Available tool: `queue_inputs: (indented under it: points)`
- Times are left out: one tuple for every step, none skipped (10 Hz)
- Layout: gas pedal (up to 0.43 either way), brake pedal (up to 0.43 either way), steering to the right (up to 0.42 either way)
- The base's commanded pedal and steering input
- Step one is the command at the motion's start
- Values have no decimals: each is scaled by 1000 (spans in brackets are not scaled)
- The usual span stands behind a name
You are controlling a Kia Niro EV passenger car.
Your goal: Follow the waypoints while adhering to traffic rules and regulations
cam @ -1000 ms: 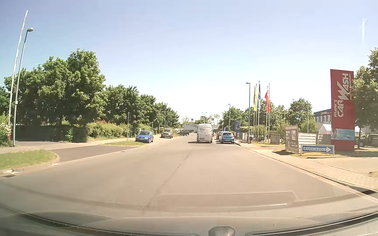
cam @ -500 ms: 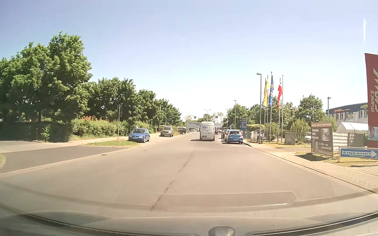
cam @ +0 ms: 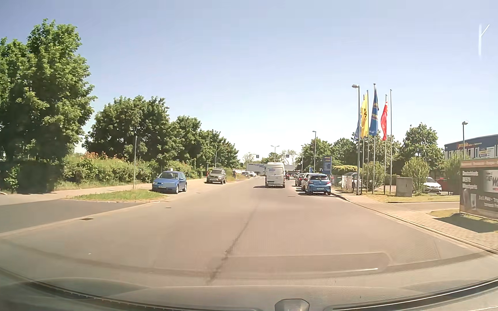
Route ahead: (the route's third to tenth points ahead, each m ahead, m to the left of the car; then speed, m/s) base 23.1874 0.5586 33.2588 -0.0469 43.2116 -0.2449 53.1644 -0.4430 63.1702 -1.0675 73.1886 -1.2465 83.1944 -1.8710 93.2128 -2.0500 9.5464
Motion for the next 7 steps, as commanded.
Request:
queue_inputs:
  points:
    - [20, 30, 2]
    - [20, 30, 7]
    - [20, 30, 9]
    - [20, 30, 9]
    - [20, 30, 9]
    - [20, 30, 9]
    - [20, 24, 9]
